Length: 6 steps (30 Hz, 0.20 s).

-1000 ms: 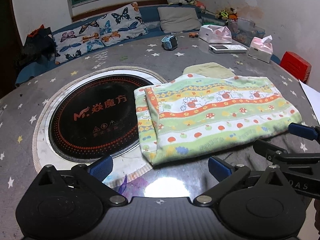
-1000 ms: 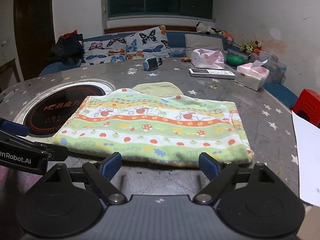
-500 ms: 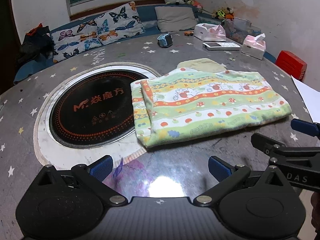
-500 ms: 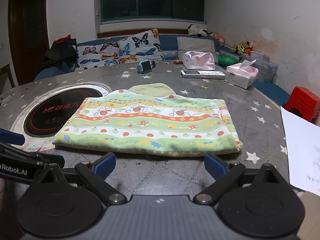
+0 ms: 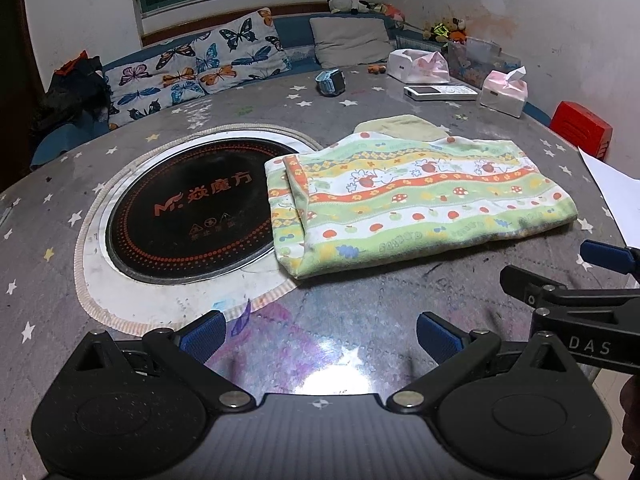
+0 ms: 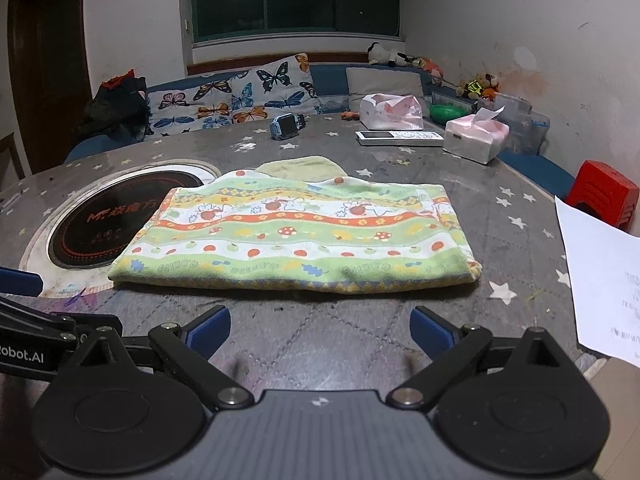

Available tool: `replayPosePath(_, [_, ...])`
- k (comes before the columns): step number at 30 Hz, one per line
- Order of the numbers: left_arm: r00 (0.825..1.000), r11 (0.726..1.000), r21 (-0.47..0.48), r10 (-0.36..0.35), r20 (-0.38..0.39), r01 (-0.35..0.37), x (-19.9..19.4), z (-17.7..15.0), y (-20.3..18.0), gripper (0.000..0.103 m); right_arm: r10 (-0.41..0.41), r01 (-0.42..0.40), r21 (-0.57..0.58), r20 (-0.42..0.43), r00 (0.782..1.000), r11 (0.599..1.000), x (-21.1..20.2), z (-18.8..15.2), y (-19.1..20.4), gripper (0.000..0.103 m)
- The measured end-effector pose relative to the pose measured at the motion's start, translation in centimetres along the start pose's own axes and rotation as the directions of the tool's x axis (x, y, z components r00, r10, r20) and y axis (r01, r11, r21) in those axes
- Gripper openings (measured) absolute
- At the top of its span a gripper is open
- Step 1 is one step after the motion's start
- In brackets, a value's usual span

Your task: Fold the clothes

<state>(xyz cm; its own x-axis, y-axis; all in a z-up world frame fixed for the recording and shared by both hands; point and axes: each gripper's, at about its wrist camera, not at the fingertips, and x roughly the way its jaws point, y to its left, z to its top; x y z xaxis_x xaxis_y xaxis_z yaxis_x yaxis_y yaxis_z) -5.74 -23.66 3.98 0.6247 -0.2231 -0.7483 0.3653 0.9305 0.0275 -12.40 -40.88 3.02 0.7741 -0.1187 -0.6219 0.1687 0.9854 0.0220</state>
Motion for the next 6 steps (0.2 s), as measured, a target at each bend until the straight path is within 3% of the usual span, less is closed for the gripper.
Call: replayPosePath(6, [1.0,1.0,0.003,0.01,0.013,-0.01,-0.3,0.04,-0.01,0.103,0.0,0.0,0.004,0.0,1.0,1.0,-0.15,-0.12,0.0,0.101])
